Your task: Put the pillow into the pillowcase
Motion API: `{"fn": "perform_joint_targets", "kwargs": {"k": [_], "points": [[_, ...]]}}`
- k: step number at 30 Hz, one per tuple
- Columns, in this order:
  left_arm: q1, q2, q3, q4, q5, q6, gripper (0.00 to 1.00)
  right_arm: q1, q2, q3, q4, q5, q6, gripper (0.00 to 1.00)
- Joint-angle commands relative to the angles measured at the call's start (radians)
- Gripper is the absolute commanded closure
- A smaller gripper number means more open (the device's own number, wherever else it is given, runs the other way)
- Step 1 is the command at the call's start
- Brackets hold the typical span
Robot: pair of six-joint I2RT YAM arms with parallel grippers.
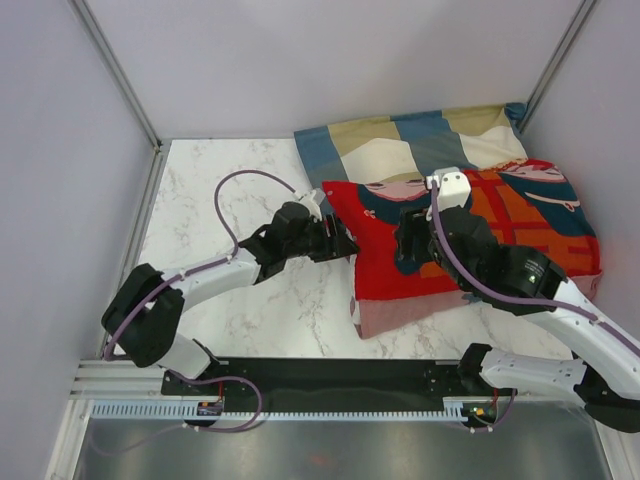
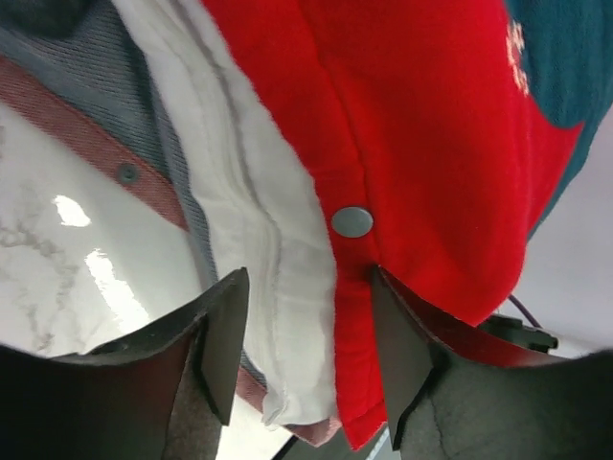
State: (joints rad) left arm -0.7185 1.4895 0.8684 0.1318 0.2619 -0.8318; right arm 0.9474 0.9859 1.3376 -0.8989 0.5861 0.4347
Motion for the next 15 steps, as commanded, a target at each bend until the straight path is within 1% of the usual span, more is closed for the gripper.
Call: {"fn": "perform_joint_targets", "kwargs": {"k": [1, 2, 3, 7, 11, 13, 15], "points": [[-0.042, 0.003, 0.043, 0.132, -0.032, -0.058, 0.42, -0.012, -0.009, -0.015, 0.000, 0.023, 0.010, 0.30], [-0.061, -0.008, 0.037, 0.132, -0.035, -0.059, 0.45, -0.015, -0.012, -0.021, 0.000, 0.021, 0.009, 0.30], [-0.071, -0.018, 0.029, 0.138, -0.042, -0.061, 0.46, -0.016, -0.013, -0.026, 0.000, 0.023, 0.009, 0.30], [-0.119, -0.052, -0.006, 0.163, -0.075, -0.064, 0.47, -0.024, -0.026, -0.049, 0.006, 0.018, 0.009, 0.30], [-0.145, -0.025, 0.017, 0.170, -0.067, -0.053, 0.47, -0.029, -0.030, -0.051, 0.018, -0.003, 0.004, 0.30], [-0.148, 0.000, 0.018, 0.178, -0.062, -0.059, 0.48, -0.032, -0.032, -0.046, 0.018, -0.009, 0.003, 0.30], [-0.150, 0.005, 0.009, 0.216, -0.061, -0.059, 0.63, -0.032, -0.035, -0.046, 0.018, -0.011, 0.001, 0.30]]}}
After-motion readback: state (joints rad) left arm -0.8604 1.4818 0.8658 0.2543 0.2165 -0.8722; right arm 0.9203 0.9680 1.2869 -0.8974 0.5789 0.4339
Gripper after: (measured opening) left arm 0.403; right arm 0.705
